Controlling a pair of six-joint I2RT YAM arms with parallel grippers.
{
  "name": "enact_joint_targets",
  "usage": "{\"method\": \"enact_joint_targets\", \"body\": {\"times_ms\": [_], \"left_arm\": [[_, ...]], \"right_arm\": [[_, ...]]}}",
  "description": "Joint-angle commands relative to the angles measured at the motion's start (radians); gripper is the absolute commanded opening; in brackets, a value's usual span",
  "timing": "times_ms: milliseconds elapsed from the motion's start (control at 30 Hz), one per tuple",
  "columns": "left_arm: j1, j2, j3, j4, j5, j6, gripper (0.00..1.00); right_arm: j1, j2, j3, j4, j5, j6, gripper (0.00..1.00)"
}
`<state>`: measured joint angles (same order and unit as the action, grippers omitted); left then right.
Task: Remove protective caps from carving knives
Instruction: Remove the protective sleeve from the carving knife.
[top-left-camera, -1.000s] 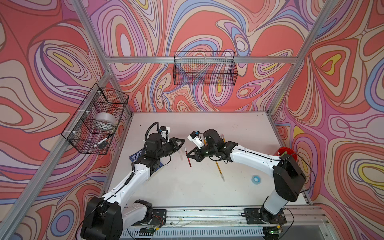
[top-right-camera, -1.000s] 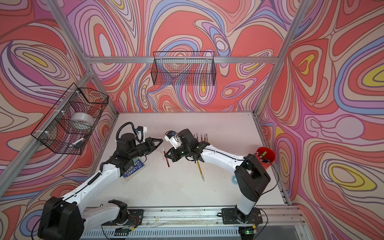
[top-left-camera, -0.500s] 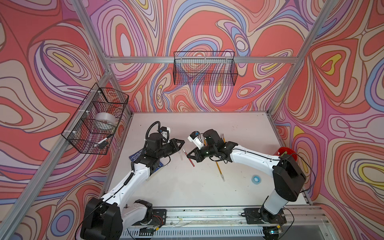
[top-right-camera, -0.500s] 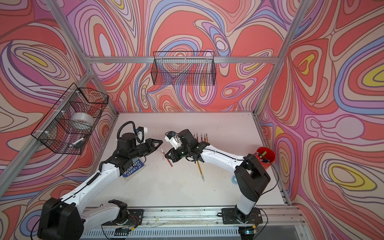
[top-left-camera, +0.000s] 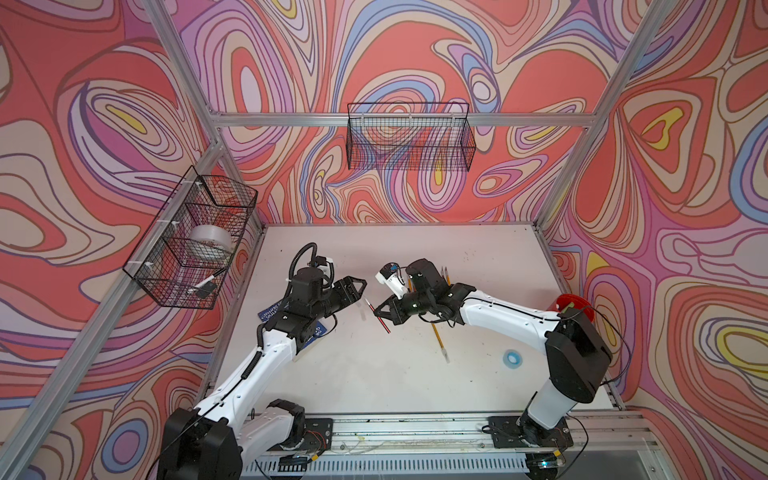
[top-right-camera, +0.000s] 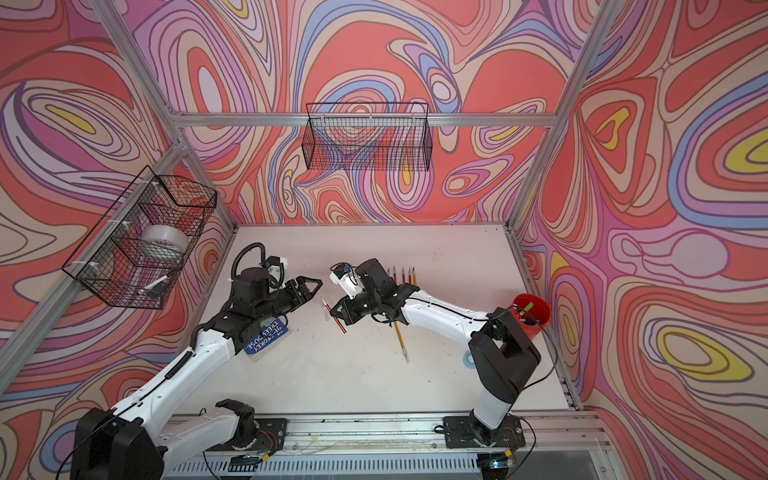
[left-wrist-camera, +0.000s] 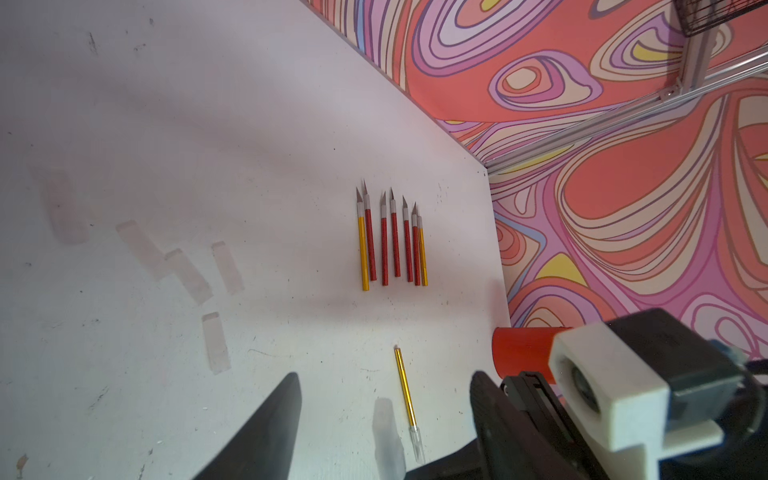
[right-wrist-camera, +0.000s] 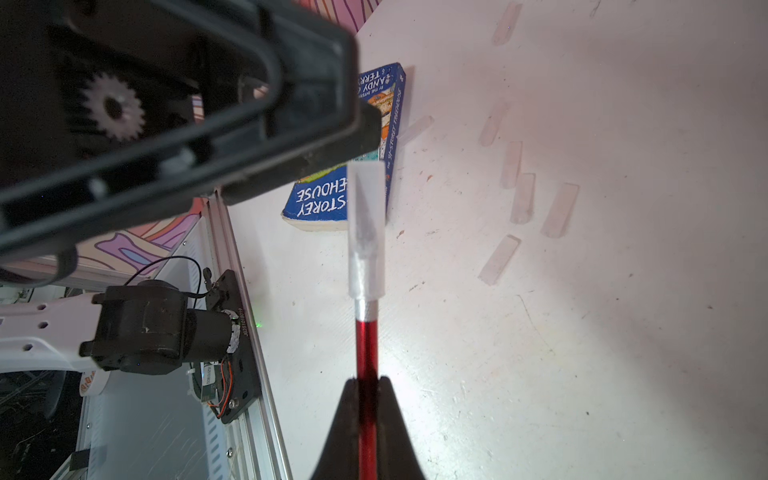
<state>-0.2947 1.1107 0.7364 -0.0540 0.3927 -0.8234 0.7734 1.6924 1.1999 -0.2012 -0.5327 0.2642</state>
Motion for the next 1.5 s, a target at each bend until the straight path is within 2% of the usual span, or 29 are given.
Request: {"method": "enact_joint_targets", "body": {"times_ms": [0, 267, 400, 567, 800, 1167, 1467], "left_arm": [[-0.003, 0.031, 0.003, 0.037, 0.036, -0.024, 0.61], [-0.008, 0.072, 0.000, 0.119, 0.075, -0.067, 0.24], [-0.008, 0.092, -0.008, 0.166, 0.108, -0.097, 0.19], [-0.009, 0.092, -0.023, 0.179, 0.117, -0.109, 0.01], [-0.007, 0.060, -0.015, 0.110, 0.072, -0.070, 0.00], [0.121, 0.063, 0.055, 0.065, 0.113, -0.023, 0.00], [0.149, 0.101, 0.116, -0.015, 0.098, 0.061, 0.00]], "right_arm": [[0.001, 0.003, 0.006, 0.015, -0.014, 0.001, 0.00], [0.001, 0.009, 0.006, 0.021, -0.018, 0.009, 0.00], [0.000, 0.012, 0.004, 0.037, -0.019, 0.019, 0.00], [0.000, 0.014, 0.000, 0.056, -0.014, 0.032, 0.00], [0.000, 0.008, -0.014, 0.061, -0.008, 0.036, 0.00], [0.001, 0.039, -0.075, 0.085, -0.026, 0.053, 0.00], [0.001, 0.041, -0.104, 0.046, -0.022, 0.028, 0.00]]}}
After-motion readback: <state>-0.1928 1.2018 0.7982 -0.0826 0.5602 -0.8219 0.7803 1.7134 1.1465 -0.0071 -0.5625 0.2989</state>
